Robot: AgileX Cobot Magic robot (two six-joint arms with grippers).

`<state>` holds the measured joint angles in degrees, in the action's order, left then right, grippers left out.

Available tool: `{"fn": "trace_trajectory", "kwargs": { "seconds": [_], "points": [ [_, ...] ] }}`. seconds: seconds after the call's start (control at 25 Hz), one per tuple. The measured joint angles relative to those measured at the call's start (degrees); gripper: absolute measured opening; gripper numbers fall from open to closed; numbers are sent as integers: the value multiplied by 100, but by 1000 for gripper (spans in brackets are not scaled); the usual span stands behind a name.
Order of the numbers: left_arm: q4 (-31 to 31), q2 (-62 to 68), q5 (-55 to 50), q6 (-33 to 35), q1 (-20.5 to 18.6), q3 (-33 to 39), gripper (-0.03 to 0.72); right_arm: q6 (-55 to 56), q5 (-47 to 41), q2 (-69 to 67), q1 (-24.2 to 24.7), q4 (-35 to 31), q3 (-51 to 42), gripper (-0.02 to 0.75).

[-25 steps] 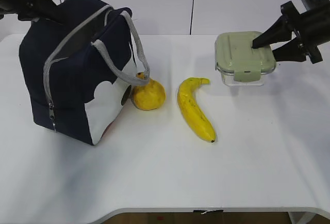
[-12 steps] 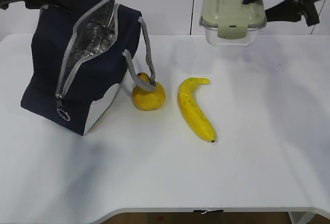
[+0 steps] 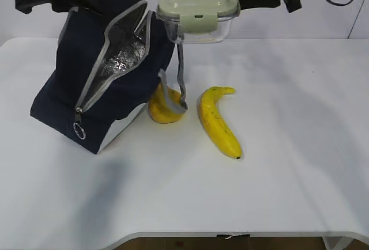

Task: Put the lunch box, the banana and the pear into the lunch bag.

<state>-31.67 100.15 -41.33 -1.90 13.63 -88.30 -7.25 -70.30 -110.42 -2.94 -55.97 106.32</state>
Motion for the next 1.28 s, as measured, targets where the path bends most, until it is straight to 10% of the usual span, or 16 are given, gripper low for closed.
{"fn": "trace_trajectory", "kwargs": {
  "seconds": [1.28],
  "points": [
    [-42,0,274,-509,282,0,-5,964,784,-2279,-1744,1297,2280,396]
  ]
}}
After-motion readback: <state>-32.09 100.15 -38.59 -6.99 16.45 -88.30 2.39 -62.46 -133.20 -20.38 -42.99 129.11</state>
